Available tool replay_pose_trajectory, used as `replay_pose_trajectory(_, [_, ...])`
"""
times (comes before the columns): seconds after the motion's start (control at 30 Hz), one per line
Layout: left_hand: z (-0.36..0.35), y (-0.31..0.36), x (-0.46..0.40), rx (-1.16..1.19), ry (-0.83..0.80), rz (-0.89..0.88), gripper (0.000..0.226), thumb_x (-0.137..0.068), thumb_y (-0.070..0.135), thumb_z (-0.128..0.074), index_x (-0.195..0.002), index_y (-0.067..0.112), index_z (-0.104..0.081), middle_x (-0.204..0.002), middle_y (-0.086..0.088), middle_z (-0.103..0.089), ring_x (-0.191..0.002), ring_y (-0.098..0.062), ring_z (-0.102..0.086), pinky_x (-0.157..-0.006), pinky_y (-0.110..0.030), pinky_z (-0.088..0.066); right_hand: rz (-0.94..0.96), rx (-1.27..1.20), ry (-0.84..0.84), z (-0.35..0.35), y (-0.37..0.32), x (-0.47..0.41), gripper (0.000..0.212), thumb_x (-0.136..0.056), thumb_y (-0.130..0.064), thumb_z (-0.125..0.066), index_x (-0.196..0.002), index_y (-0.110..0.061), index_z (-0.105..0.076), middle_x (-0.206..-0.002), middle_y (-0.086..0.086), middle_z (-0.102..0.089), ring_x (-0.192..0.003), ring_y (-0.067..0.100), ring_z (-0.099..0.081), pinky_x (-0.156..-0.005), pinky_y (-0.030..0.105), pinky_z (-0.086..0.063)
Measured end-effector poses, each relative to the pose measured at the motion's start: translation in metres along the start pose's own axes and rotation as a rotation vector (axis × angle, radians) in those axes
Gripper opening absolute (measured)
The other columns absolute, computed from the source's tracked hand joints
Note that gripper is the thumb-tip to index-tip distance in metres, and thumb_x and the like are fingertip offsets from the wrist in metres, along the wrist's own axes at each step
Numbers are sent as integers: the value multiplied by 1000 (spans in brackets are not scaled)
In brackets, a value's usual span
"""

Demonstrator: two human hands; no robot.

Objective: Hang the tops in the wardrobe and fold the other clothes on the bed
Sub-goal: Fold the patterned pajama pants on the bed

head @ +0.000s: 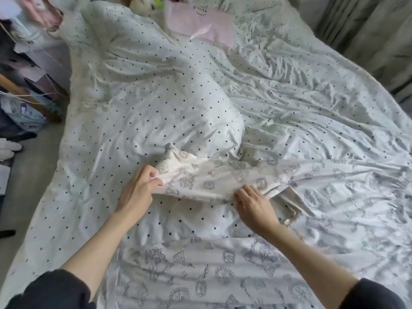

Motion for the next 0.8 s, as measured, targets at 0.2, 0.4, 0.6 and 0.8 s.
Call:
replay_pose_trajectory(0.2, [-68,-43,67,-11,-407,70,62,-85,-3,-51,-134,35,-47,-106,10,-40,-97,-6,-37,-70,-15,-35,-5,3,-333,-55,-5,18,26,-98,-17,-41,-108,-9,-63,-101,5,-65,-90,21,-60,-79,35,-51])
replay_pose_trajectory(0.4, [-62,-88,48,593,-48,601,28,-89,-2,-45,-90,22,-60,-107,-1,-56,-101,-18,-55,-79,-20,-38,-1,12,-127,-51,-33,-47,21,-97,-13,-47,-99,-5,-66,-97,9,-68,-83,24,-62,-76,36,-49])
replay_pose_trajectory(0.6, [-104,-118,35,1046,-188,1063,32,-90,27,-62,-113,6,-60,-108,-13,-65,-100,-26,-61,-86,-33,-46,35,2,-260,-102,-78,-112,36,-100,-29,-36,-131,-18,-52,-134,2,-51,-120,21,-48,-98,36,-35])
replay_pose_trajectory(0.8, [-68,-124,32,738,203,733,19,-91,15,-60,-77,4,-53,-64,-6,-46,-61,-18,-39,-51,-18,-28,3,-89,-387,-136,-117,-93,50,-98,-44,-37,-143,-24,-35,-152,2,-31,-135,21,-35,-108,39,-26])
Point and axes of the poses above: each hand's wrist, its own x-axis away from the middle knuckle, its own z-axis out of the back of the hand, y = z × x, the point moved 6 cm from there along -x, towards the middle knuckle
